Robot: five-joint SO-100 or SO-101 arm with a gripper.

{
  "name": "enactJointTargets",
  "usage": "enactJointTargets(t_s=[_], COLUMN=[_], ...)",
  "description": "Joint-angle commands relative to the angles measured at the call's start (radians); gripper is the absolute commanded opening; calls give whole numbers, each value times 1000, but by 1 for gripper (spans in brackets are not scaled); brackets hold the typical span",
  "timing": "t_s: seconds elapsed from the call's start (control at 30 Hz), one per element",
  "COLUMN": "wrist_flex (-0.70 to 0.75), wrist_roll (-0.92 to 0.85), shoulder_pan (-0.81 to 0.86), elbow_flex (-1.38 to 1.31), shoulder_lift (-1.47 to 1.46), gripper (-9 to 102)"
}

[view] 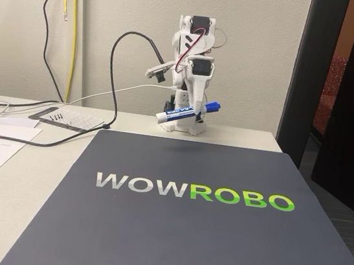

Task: Pick up the blue marker.

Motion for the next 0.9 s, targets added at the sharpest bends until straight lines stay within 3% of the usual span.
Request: enactJointTargets(t_s=[0.0,0.87], wrist_flex=[-2,-28], wrist_roll=[11,6], shoulder_pan=[-5,-8], elbow_flex=[-17,-12], shoulder_lift=[37,84], gripper=[0,0])
